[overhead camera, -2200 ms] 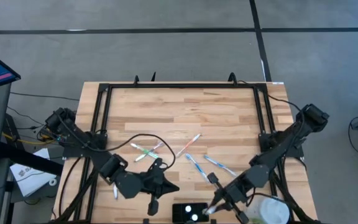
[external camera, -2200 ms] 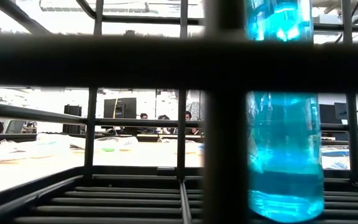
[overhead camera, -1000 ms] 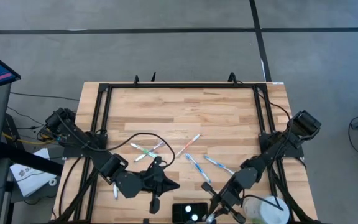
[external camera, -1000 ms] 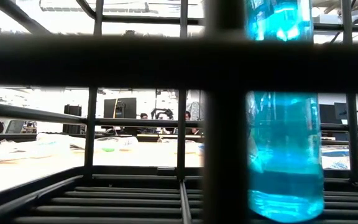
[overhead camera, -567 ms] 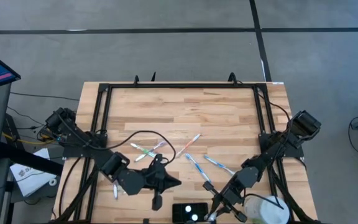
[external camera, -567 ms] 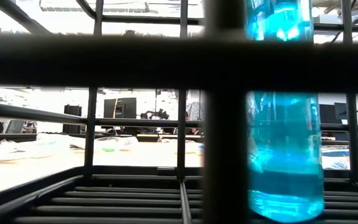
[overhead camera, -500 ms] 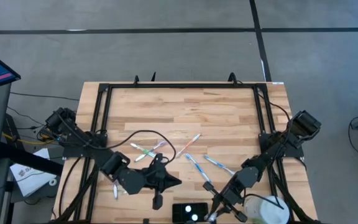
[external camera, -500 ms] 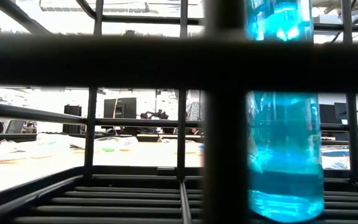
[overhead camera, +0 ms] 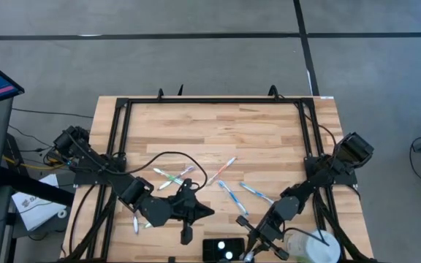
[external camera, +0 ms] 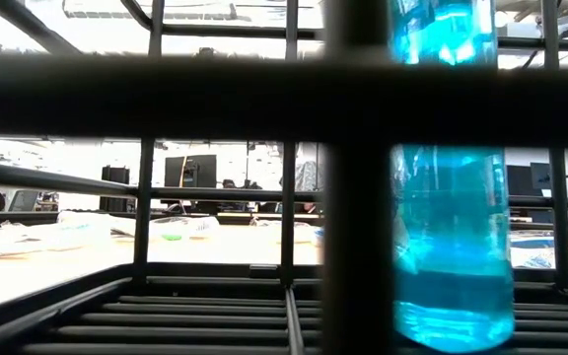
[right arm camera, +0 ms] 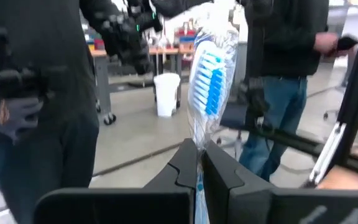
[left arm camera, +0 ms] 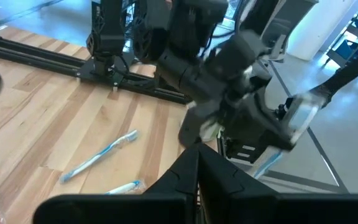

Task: Pick & Place toothbrushing station
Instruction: Put the right blue toothbrush into the black mesh organizer

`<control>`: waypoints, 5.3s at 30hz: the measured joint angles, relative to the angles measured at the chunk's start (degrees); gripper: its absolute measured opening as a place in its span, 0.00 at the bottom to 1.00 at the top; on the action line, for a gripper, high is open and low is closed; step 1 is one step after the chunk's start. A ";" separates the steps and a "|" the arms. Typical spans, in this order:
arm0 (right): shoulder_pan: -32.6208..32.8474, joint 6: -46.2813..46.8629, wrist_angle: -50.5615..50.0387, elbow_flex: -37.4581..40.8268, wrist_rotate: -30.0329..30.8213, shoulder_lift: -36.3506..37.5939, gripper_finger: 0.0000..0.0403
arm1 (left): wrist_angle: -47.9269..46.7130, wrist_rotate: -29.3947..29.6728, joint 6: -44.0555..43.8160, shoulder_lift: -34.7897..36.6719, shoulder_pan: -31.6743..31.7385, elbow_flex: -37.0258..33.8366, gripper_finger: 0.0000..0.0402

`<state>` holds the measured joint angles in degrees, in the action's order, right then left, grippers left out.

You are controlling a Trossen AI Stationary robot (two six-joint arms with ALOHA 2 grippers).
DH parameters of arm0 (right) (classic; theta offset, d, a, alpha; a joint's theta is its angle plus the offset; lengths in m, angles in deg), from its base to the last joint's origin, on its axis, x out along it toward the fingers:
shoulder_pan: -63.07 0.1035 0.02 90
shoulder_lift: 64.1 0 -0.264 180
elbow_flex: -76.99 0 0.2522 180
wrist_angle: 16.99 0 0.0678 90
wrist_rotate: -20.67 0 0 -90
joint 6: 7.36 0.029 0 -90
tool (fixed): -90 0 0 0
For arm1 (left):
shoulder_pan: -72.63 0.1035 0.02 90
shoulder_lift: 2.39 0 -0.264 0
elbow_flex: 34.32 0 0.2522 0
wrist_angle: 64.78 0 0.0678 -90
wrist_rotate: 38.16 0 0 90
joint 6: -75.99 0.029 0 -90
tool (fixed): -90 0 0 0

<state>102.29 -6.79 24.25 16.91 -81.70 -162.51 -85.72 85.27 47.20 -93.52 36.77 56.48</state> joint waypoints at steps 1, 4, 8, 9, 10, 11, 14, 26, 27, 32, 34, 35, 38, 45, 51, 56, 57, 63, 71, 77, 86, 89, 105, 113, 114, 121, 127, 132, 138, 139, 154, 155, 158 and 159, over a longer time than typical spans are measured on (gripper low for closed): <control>-0.02 0.54 1.04 0.06 -0.23 -0.64 0.00 | -0.02 0.02 0.00 0.00 -0.02 0.00 0.00; -0.02 1.43 4.59 -0.07 -0.57 -2.26 0.00 | -0.01 0.00 0.01 0.00 -0.02 0.00 0.00; -0.30 1.18 4.23 -0.03 -0.65 -2.27 0.00 | -0.07 -0.02 0.01 0.00 -0.02 0.00 0.00; -0.53 1.14 3.98 -0.03 -0.63 -2.28 0.00 | -0.04 -0.01 0.01 0.00 -0.02 0.00 0.00; -0.70 1.14 3.86 -0.03 -0.62 -2.32 0.00 | -0.04 -0.02 0.02 0.00 -0.02 0.00 0.00; -0.84 1.12 3.76 -0.03 -0.63 -2.32 0.00 | -0.04 0.00 0.00 0.00 -0.02 0.00 0.00; -1.50 0.95 1.92 -0.06 -0.61 -2.30 0.00 | -0.04 -0.02 0.00 0.00 -0.02 0.00 0.00; -2.89 3.53 10.81 7.48 -1.13 -2.30 0.00 | -0.04 0.00 -0.13 0.00 -0.02 0.01 0.00; -2.97 3.78 10.84 7.64 -1.13 -2.30 0.00 | -0.04 0.00 -0.12 0.00 -0.02 0.00 0.00; -2.93 4.01 13.46 7.92 -1.11 -3.94 0.00 | -0.06 0.00 -0.11 0.00 0.61 0.00 0.00; -2.93 4.10 16.46 7.88 -0.85 -5.03 0.00 | -0.03 0.00 -0.09 0.00 0.88 0.00 0.00; -2.93 4.45 17.46 7.88 -0.82 -5.69 0.00 | -0.06 -0.01 -0.09 0.00 1.03 0.00 0.00; -3.08 5.56 21.62 7.88 -0.67 -7.98 0.00 | -0.05 0.00 -0.11 0.00 1.25 0.00 0.00; -2.77 7.18 25.51 7.82 0.42 -12.28 0.00 | -0.13 -0.01 -0.09 0.00 1.25 0.00 0.00; -2.49 6.96 27.96 7.73 0.51 -13.40 0.00 | -0.33 0.00 -0.11 0.00 1.25 0.00 0.00; -2.49 6.40 26.92 7.72 0.70 -13.40 0.00 | -0.39 0.00 -0.13 0.00 1.25 0.00 0.00; -2.49 6.22 26.67 7.71 0.71 -13.40 0.00 | -0.42 0.00 -0.13 0.00 1.25 0.00 0.00; -2.49 4.91 24.88 7.71 1.75 -13.38 0.00 | -0.52 0.00 -0.15 0.00 1.25 0.00 0.00; -2.49 5.32 24.31 7.78 1.74 -14.49 0.00 | -0.57 0.00 -0.15 0.00 1.25 0.00 0.00; -2.49 5.20 25.20 7.75 1.74 -14.40 0.00 | -0.69 0.00 -0.17 0.00 1.33 0.00 0.00; -2.53 7.07 34.80 7.93 2.02 -20.27 0.00 | -0.82 -0.01 -0.17 0.00 1.33 0.00 0.00; -2.25 7.85 34.27 7.71 3.41 -21.16 0.00 | -0.83 0.00 -0.17 0.00 1.33 0.00 0.00; -2.55 11.48 34.73 7.64 5.43 -20.87 0.08 | -0.92 0.00 -0.11 0.00 1.51 0.00 0.00; -2.64 14.94 34.60 7.64 6.71 -20.87 0.12 | -0.93 -0.01 -0.04 0.00 1.51 0.00 0.00; -2.64 14.96 34.60 7.64 6.79 -20.85 0.13 | -0.93 -0.02 -0.04 0.00 1.51 0.00 0.00; -2.84 19.01 34.62 7.64 7.39 -20.83 0.15 | -0.94 -0.02 -0.02 0.00 1.51 0.00 0.00; -2.97 21.48 34.82 7.64 9.05 -20.83 0.21 | -0.94 -0.02 -0.02 0.00 1.51 0.00 0.00; -2.97 22.44 34.84 7.64 12.13 -20.83 0.31 | -0.93 -0.02 -0.02 0.00 1.51 0.00 0.00; -2.97 23.10 34.86 7.64 12.66 -20.83 0.47 | -0.94 -0.20 -0.07 0.00 1.51 0.00 0.00; -2.97 23.38 34.86 7.62 12.65 -20.83 0.50 | -0.93 -0.19 -0.09 0.00 1.51 0.01 0.00; -2.16 26.45 34.91 7.60 12.53 -20.83 0.61 | -0.92 -0.10 -0.09 0.00 1.51 0.00 0.00; -2.03 26.45 34.91 7.60 12.57 -20.83 0.61 | -0.94 -0.01 -0.09 0.00 1.51 0.00 0.00; -1.64 26.04 34.89 7.60 12.85 -20.67 0.61 | -0.92 0.09 -0.09 0.00 1.51 0.00 0.00; -1.59 25.66 34.90 7.60 12.85 -20.46 0.61 | -0.94 0.09 -0.09 0.00 1.51 0.00 0.00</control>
<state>100.70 18.88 59.15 24.51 -68.85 -182.97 -86.66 85.36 47.11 -93.52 38.28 56.48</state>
